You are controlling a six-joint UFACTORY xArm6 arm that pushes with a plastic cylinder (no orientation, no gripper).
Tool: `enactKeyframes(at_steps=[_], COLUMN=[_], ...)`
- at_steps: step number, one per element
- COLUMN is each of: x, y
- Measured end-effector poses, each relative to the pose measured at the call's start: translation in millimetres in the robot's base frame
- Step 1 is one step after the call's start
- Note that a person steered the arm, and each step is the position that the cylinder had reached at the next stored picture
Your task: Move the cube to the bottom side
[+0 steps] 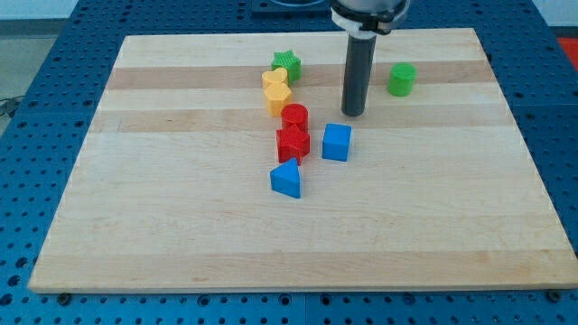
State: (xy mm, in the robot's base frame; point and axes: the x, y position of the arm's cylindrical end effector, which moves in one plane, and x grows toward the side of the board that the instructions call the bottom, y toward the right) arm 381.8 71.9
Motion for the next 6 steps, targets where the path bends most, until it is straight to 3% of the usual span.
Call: enactKeyframes(at_steps=[5,6], x=[110.9,97.0], y=[-16.0,-3.5])
